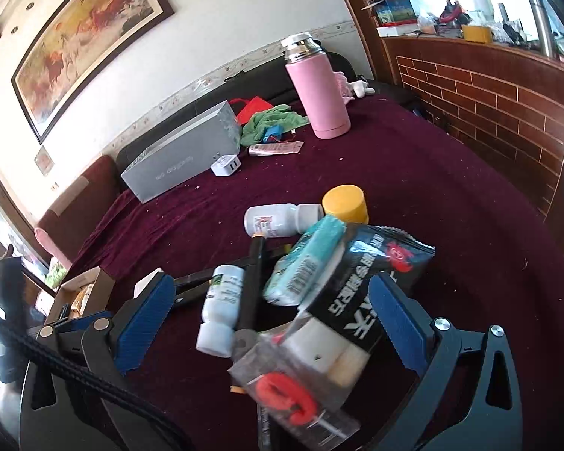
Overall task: Organize objects
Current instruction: 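Grasp a yellow-capped black marker with the left gripper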
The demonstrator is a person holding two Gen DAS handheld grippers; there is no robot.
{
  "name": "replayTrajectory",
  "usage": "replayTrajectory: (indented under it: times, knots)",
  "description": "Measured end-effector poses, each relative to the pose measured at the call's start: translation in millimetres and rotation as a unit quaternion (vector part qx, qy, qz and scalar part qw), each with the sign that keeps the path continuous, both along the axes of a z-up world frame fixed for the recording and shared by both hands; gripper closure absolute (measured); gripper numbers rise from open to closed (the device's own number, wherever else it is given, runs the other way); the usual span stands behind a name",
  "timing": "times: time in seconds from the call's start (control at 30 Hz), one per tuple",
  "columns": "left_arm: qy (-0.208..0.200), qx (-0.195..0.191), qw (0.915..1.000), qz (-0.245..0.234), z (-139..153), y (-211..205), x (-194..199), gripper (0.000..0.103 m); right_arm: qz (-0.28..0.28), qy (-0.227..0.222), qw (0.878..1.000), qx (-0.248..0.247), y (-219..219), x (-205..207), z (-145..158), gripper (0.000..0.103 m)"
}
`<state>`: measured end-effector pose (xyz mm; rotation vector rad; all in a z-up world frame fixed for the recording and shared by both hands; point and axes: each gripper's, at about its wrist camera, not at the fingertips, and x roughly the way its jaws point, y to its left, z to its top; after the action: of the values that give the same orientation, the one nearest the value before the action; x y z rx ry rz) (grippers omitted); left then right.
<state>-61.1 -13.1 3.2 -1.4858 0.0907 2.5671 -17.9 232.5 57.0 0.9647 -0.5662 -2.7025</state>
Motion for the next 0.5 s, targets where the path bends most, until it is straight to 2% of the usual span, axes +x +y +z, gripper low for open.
replayTrajectory:
  times: [0.03,0.1,0.2,0.23,0.33,0.5]
  knots:
    - [0.009,-0.013,0.9998,-0.008,-1,6,2,0.051,0.002,-0.005,1.000,-0.012,3,-2,-2,0.000]
    - [0.002,-0.013,0.9990,-0.043,-1,18,10,0.052,0.007,-0.012,0.999,-0.032,7,-4,-5,0.000]
    - [-0.030,0.030,0.9935,-0.106,4,32,29,0.052,0.011,-0.018,0.998,-0.051,12,-4,-7,0.000]
    - [-0.035,0.028,0.9926,-0.113,5,35,32,0.052,0.013,-0.018,0.998,-0.056,13,-4,-8,0.000]
    - [-0.031,0.006,0.9927,-0.117,8,46,29,0.052,0.014,-0.021,0.997,-0.070,16,-2,-9,0.000]
    - [0.009,-0.046,0.9909,-0.126,5,65,6,0.052,0.011,-0.024,0.997,-0.077,19,-1,-10,0.000]
